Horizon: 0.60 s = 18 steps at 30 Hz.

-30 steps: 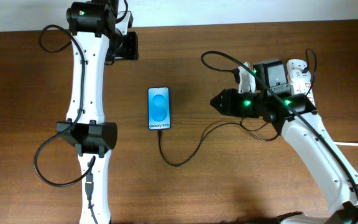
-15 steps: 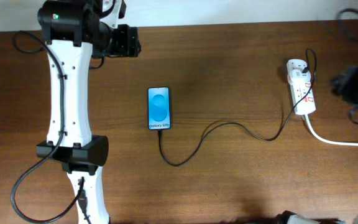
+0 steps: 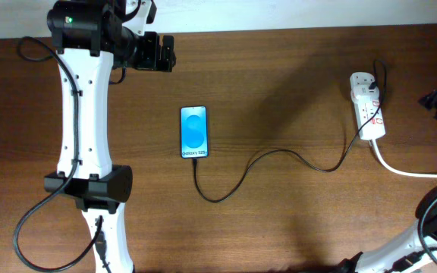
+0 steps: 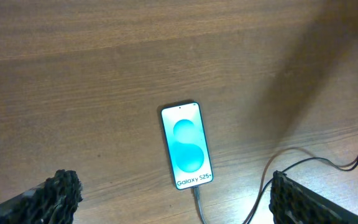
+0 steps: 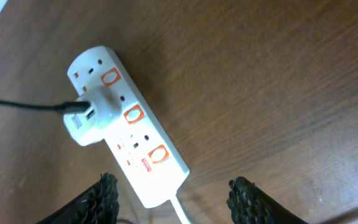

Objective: Plug charger to phone and switch on socket
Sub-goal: 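Move the right gripper to the power strip's switch beside the charger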

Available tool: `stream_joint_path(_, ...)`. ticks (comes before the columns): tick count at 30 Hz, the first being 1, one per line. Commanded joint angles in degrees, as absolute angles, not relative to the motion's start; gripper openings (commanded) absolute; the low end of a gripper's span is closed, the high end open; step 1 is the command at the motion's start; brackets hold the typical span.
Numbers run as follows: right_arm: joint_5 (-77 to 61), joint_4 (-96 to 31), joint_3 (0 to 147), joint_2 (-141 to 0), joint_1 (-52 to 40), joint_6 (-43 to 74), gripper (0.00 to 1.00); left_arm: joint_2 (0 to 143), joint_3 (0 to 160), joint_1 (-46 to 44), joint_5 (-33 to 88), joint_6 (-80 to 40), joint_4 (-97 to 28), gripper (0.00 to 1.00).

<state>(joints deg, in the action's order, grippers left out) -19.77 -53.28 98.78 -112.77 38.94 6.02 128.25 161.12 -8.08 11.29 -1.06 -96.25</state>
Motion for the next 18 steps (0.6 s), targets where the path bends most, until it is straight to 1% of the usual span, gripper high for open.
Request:
stream_joint_path(1,-18.09,-50.78,98.32,-115.52,35.88,6.63,0.6,126.3,160.9,-7.84,10.66,-0.36,-96.07,0.99)
stream_joint_path(4,-14.04,-48.66,98.24,-118.3,33.19,6.7,0.6,126.3,160.9,-7.84,10.66,-0.36,-96.12,1.0)
stream_joint_path(5,-13.06,-48.27,98.24,-119.31,32.64,8.03,0.62,126.3,160.9,-7.84,10.66,-0.36,-96.12,0.99)
stream_joint_path(13,-12.82,-44.07,98.04,-125.91,29.32,9.1,0.64,126.3,160.9,-7.84,10.66,-0.36,-96.12,0.99)
stream_joint_path(18,-10.94,-42.37,98.02,-127.13,26.98,9.08,0.64,126.3,160.9,-7.84,10.66,-0.36,-96.12,0.99)
